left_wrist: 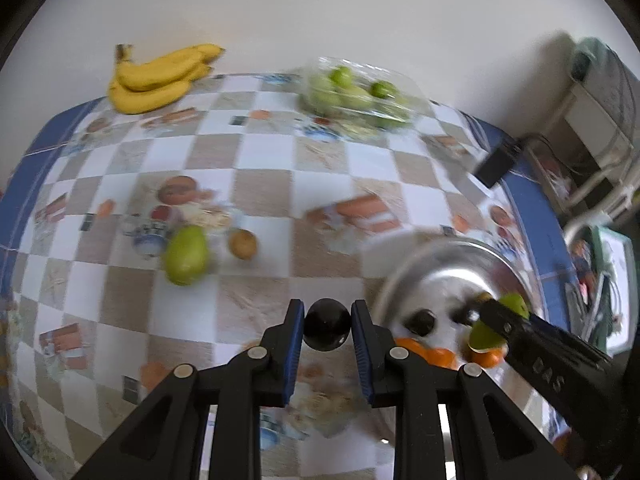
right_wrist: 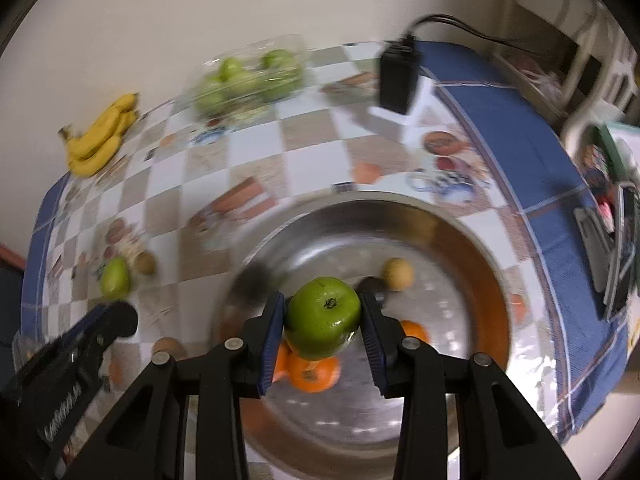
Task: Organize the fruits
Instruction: 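Carry the plum and green apple over the steel bowl with both tools, then open both tools to drop the plum and green apple into the bowl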
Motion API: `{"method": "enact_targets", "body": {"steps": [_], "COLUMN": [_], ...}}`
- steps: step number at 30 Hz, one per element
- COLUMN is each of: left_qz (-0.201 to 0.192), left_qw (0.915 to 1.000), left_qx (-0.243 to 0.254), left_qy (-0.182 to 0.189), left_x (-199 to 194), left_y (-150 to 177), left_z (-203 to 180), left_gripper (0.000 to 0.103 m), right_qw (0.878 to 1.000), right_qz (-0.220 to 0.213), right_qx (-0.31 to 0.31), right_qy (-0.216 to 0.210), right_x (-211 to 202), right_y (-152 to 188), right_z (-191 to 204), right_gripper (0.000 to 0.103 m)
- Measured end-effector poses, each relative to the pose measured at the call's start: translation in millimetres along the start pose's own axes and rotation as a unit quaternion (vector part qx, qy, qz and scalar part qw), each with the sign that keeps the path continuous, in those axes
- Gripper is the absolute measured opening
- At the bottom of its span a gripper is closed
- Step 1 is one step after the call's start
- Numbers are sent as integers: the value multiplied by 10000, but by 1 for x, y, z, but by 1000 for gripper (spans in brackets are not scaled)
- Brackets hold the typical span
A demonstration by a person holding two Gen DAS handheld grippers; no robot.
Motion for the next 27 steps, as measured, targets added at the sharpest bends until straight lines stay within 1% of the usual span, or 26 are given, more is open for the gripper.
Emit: {"method": "enact_targets", "body": {"steps": [4,9,13,16,20,25,27], "left_qz": [190,387,530,655,813,945,1006], "left_qw": [9994,9979,9964,9947,9929,9912,9904], "left_qx": [156,318,494,617,733,812,836], "left_qy": [231,403,450,493,469,449,440], "left_x": [5,12,17,22,29,34,37], "left_y": [8,17,26,33,40,46,47], "left_z": [-21,-41,-55,-63,-69,-72,-73], "left_gripper": [26,26,26,26,26,27,27], "right_qw": [9997,9988,9975,9970,9953,9944,9940], "right_qz": [-1,-58,-77,-41,82,314,346], "right_qx": [228,439,575,619,582,565,547], "right_qy": [31,186,402,458,764,841,881], "right_x": [-1,-4,-5,-2,5,17,19], "right_y": [-1,-3,-3,-3,0,5,6], "right_z": [-20,-40,-56,-63,-68,-71,-71], "right_gripper": [39,39,39,39,39,40,40]}}
Point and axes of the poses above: each gripper's, at about its wrist camera, not at the fingertips, and x roughly the way its jaws point, z to its left, y to its underside, the point moved 3 cm from there along x, roughly the way its jaws point, and after that the axes turned 2 degrees about y, right-handed, at the moved point
